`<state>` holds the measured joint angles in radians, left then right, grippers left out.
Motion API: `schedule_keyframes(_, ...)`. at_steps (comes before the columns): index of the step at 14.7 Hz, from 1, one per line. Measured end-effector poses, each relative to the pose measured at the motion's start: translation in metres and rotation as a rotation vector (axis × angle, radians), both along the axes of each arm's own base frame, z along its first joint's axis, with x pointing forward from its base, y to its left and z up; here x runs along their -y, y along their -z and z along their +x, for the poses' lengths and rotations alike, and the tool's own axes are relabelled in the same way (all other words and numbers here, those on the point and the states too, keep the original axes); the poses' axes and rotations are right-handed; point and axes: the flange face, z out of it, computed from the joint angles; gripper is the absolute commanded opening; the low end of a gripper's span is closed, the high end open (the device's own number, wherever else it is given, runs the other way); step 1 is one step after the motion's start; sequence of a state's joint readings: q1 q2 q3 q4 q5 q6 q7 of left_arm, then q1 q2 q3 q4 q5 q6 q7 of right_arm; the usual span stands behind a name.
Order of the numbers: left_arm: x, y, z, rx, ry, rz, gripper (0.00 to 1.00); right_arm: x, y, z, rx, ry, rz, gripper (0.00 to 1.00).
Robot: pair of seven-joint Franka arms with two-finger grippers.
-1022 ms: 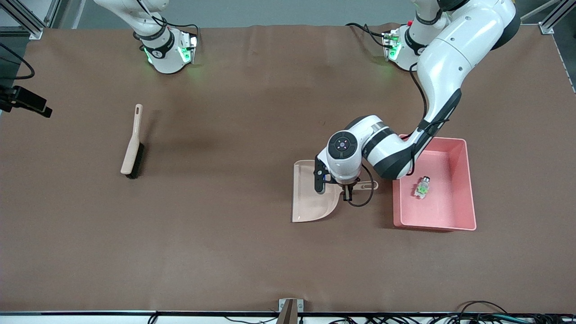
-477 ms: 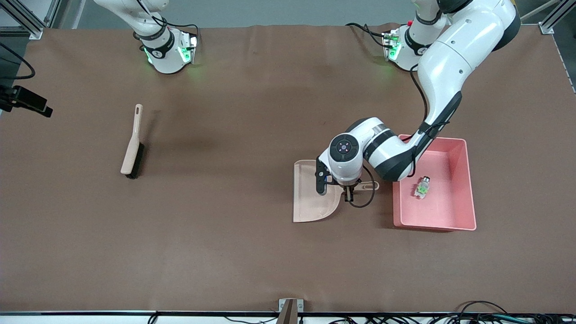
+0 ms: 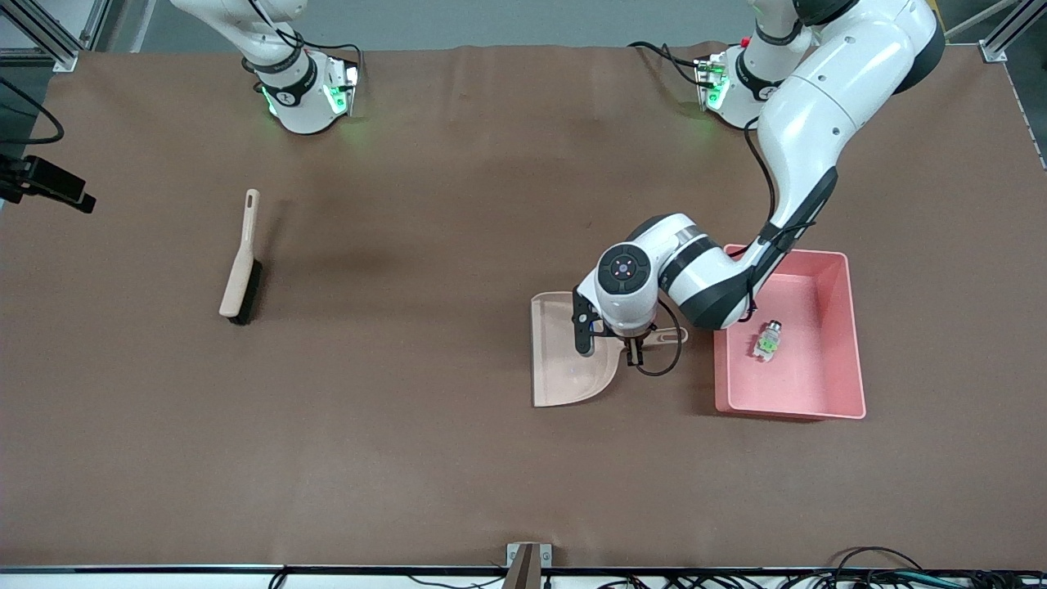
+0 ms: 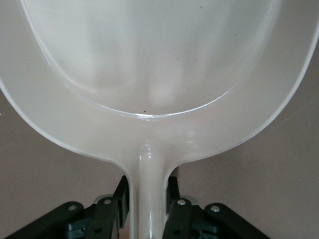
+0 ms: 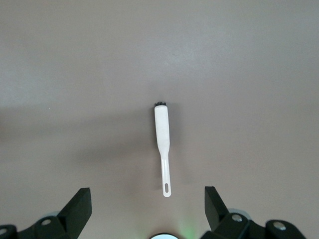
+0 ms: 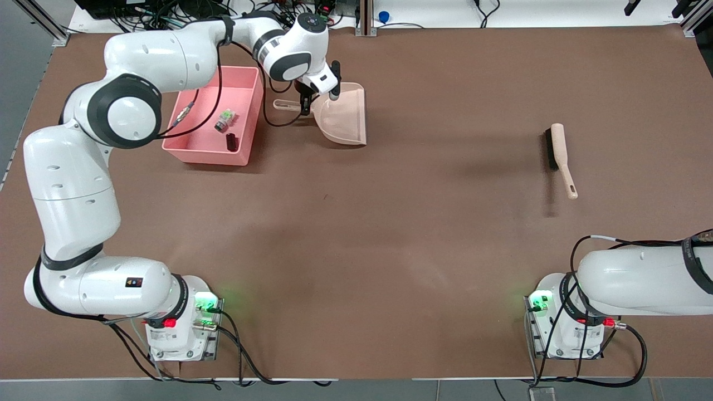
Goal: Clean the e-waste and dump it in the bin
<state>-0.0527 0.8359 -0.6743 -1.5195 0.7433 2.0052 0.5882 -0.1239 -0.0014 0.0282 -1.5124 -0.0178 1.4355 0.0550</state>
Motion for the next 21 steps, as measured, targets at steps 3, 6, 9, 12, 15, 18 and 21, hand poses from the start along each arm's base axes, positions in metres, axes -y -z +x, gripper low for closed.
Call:
schedule_keyframes(3, 0.002, 0.001, -0.001, -0.009, -0.015, -0.01, 1.0, 0.0, 0.0, 0.0, 0.0, 0.0, 0.0, 1.0)
schedule_keyframes(6, 0.002, -0.007, 0.004, -0.016, -0.054, -0.04, 1.0, 0.0, 0.0, 0.0, 0.0, 0.0, 0.0, 1.0)
schedule_keyframes(9, -0.008, -0.047, 0.024, 0.005, -0.156, -0.107, 1.0, 0.0, 0.0, 0.0, 0.0, 0.0, 0.0, 1.0)
schedule_keyframes(12, -0.026, -0.112, 0.038, 0.085, -0.372, -0.155, 1.0, 0.0, 0.0, 0.0, 0.0, 0.0, 0.0, 1.0)
schedule_keyframes(15, -0.037, -0.17, 0.037, 0.176, -0.641, -0.18, 1.0, 0.0, 0.0, 0.0, 0.0, 0.0, 0.0, 1.0)
schedule_keyframes(18, -0.059, -0.208, 0.038, 0.238, -0.879, -0.192, 1.0, 0.0, 0.0, 0.0, 0.0, 0.0, 0.0, 1.0)
schedule_keyframes(21, -0.083, -0.24, 0.037, 0.27, -1.041, -0.184, 1.0, 0.0, 0.0, 0.0, 0.0, 0.0, 0.0, 1.0)
